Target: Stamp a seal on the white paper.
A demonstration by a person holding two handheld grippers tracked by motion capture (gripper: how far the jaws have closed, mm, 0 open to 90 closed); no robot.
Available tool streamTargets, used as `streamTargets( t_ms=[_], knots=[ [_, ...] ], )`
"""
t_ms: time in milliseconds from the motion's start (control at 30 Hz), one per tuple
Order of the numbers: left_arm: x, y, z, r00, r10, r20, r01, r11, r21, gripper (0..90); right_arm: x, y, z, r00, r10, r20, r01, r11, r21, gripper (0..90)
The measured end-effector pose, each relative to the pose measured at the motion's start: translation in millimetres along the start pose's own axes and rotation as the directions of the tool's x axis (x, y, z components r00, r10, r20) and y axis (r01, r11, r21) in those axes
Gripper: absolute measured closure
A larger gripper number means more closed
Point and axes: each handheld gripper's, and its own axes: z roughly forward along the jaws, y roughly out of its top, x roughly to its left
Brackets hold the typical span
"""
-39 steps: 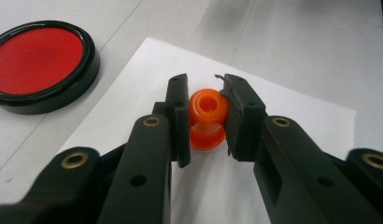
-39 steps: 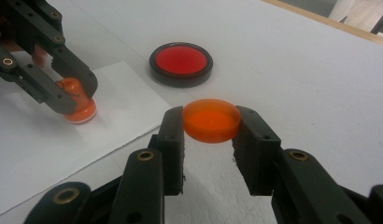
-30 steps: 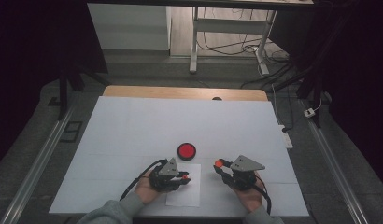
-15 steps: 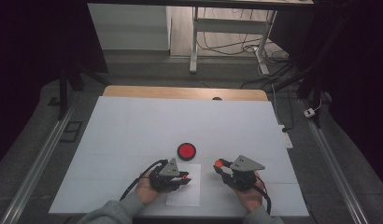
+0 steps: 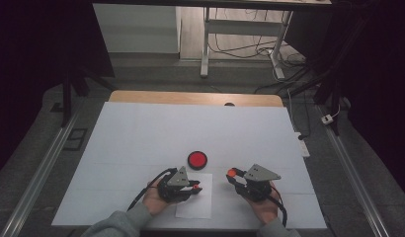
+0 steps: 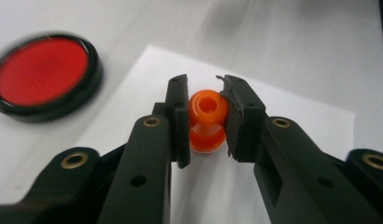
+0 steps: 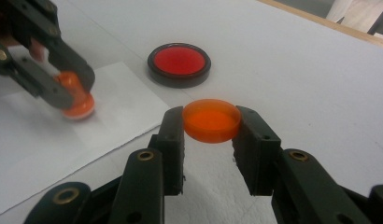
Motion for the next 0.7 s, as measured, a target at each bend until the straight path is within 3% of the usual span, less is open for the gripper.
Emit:
streamTargets(
  t_ms=[100,200,700],
  knots=[
    [4.7,2.8,-8.7,0.9992,-0.039,0.012,0.039,0.998,-0.05,72.8,-0.1,-0.1,0.1,1.0,0.001,0.0,-0.001,1.0,0.0,63.9],
    [7.9,2.6,-12.8,0.9978,-0.063,0.023,0.064,0.9958,-0.066,72.8,0.5,0.0,0.3,1.0,-0.001,-0.002,0.001,1.0,0.0,63.9],
    [12.9,7.1,-21.6,0.9944,-0.103,0.026,0.105,0.9913,-0.08,72.7,0.3,0.1,0.3,1.0,0.001,-0.004,-0.001,1.0,-0.001,63.9]
  ],
)
